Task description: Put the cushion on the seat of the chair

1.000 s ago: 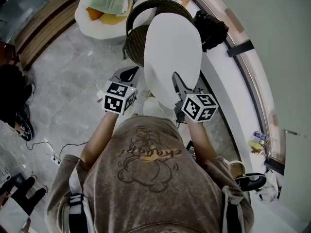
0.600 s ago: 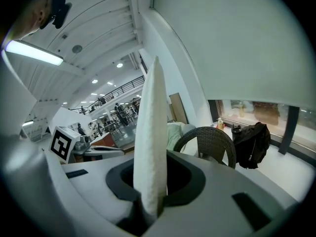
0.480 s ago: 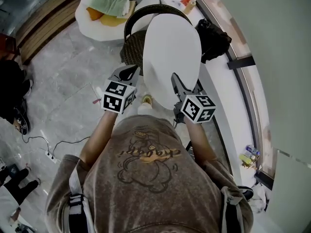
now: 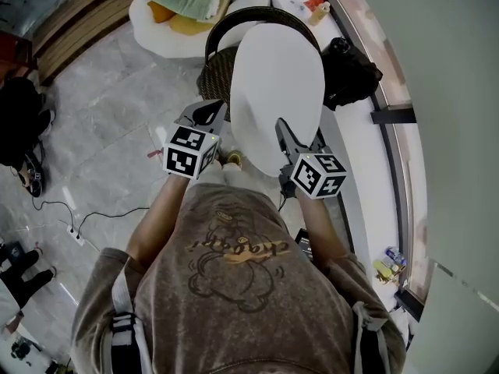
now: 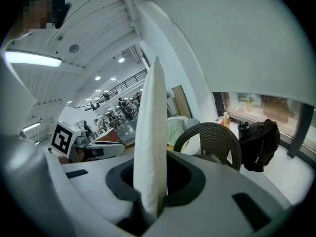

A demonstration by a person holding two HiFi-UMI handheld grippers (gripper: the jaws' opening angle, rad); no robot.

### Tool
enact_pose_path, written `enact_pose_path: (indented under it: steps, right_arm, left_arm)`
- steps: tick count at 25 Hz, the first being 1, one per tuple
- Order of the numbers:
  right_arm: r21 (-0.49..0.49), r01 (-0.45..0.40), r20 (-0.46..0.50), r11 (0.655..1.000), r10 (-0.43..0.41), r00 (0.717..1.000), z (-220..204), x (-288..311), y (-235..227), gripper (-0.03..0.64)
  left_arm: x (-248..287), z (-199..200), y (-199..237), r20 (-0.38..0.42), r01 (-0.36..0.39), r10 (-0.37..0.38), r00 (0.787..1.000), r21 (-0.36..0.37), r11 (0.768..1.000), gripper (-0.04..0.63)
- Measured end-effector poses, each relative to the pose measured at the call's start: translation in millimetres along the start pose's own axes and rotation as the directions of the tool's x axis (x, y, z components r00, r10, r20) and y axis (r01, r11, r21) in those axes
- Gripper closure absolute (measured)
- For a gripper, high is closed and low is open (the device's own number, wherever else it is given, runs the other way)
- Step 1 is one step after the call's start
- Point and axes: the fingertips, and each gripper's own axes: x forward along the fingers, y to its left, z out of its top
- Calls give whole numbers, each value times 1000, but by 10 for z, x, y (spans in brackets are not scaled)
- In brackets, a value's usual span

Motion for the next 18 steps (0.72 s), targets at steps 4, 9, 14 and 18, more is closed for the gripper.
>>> enact_pose_path:
  steps: [4, 9, 14, 18]
  right_arm:
    - [5, -1, -6, 1000, 2, 1000, 20, 100, -43, 545]
    - [21, 8, -12, 1000, -7, 1000, 22, 237, -78, 545]
    - [36, 15, -21, 999, -14, 1000, 17, 407, -122, 545]
    - [45, 23, -32, 999, -21, 999, 0, 543, -176, 545]
  left_arm:
    - [69, -3, 82, -11, -2, 2, 1000, -2, 1000, 592]
    - [146, -2, 171, -31, 18, -18, 999, 3, 1000, 591]
    - [259, -24, 298, -55, 34, -33, 998, 9, 999, 591]
    - [384, -46, 396, -71, 48, -48, 996, 7, 999, 592]
